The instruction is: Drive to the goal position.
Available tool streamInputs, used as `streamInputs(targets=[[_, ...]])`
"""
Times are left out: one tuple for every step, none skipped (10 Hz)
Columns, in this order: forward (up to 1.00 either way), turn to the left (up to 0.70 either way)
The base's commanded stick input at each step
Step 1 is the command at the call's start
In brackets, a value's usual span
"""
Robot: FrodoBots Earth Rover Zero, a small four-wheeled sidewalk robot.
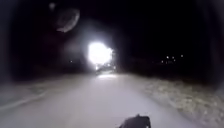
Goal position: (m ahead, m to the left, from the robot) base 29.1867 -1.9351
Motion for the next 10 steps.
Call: streamInputs(targets=[[1.00,0.36],[1.00,0.03],[1.00,0.00],[1.00,0.00],[1.00,0.00],[1.00,0.00],[1.00,0.00],[1.00,0.00],[1.00,0.00],[1.00,0.26]])
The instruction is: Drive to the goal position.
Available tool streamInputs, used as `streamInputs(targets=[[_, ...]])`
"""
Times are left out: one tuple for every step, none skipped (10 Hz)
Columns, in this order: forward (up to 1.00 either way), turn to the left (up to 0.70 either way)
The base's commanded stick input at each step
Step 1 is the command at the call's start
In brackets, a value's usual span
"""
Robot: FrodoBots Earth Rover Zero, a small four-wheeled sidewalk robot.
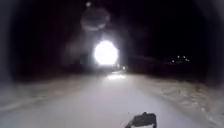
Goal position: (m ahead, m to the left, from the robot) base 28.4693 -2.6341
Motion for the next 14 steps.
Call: streamInputs(targets=[[1.00,0.34],[1.00,0.07],[1.00,0.00],[1.00,0.00],[1.00,0.00],[1.00,0.00],[1.00,0.00],[1.00,0.00],[1.00,0.00],[1.00,0.00],[1.00,0.00],[1.00,0.00],[1.00,0.00],[1.00,0.00]])
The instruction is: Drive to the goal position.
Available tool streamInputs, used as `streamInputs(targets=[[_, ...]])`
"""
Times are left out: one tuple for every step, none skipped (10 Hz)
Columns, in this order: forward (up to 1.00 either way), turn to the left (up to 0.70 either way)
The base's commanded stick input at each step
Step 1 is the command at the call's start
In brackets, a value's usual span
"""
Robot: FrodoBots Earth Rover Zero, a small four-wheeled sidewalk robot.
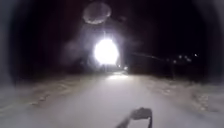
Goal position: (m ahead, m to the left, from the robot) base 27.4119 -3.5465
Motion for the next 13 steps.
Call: streamInputs(targets=[[1.00,0.00],[1.00,0.00],[1.00,0.00],[1.00,0.00],[1.00,0.00],[1.00,0.00],[1.00,0.00],[1.00,0.00],[1.00,0.00],[1.00,0.00],[1.00,0.00],[1.00,0.00],[1.00,0.16]])
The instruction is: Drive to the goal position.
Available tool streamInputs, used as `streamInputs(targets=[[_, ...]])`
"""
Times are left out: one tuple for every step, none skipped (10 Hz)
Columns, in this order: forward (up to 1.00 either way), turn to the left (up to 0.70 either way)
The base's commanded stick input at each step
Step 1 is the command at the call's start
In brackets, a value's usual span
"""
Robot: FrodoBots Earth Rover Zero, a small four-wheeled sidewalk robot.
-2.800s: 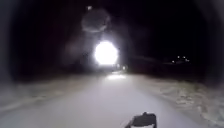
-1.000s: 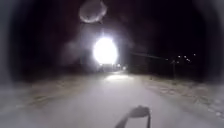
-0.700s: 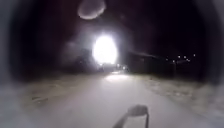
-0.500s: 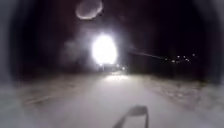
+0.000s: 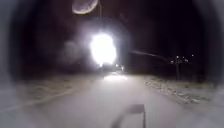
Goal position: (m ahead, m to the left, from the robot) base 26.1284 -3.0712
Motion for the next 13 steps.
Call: streamInputs(targets=[[1.00,0.40],[1.00,0.31],[1.00,0.13],[1.00,0.04],[1.00,0.00],[1.00,0.00],[1.00,0.00],[1.00,0.00],[1.00,0.00],[1.00,0.00],[1.00,0.00],[1.00,0.00],[1.00,0.00]])
